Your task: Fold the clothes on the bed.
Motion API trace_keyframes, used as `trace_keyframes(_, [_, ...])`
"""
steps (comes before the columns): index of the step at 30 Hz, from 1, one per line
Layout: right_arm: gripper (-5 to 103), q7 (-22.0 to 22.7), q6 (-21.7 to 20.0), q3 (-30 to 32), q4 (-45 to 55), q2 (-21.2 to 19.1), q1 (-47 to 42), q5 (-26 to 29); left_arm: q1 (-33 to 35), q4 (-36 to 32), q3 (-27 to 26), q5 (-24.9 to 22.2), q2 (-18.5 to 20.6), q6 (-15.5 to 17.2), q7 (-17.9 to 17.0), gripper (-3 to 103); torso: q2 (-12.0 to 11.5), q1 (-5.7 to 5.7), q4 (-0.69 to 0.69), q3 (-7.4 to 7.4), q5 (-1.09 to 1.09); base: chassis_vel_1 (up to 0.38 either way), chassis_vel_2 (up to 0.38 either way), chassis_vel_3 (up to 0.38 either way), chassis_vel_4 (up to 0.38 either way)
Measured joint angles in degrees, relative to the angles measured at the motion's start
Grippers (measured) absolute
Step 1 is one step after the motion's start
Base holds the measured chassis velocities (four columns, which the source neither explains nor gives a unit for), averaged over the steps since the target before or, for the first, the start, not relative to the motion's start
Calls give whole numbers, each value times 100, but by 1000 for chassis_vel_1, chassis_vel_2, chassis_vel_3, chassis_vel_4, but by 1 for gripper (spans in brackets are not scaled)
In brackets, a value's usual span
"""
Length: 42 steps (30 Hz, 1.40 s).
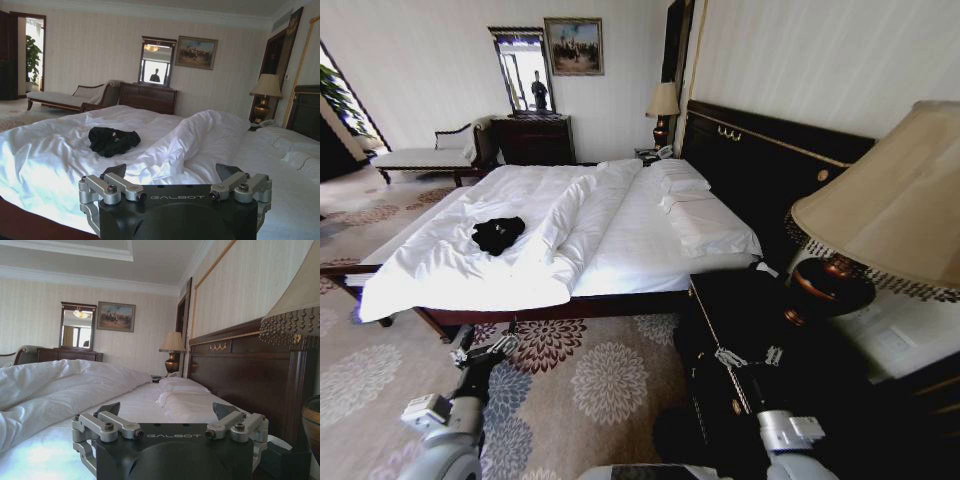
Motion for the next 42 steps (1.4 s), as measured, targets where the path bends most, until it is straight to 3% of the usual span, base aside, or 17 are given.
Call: trace_keyframes(42, [100,-70,13,-18,44,71,-89,-134,56,10,91,94,-16,-11,40,100,2,-2,0,0,0,-127,123,127,-129])
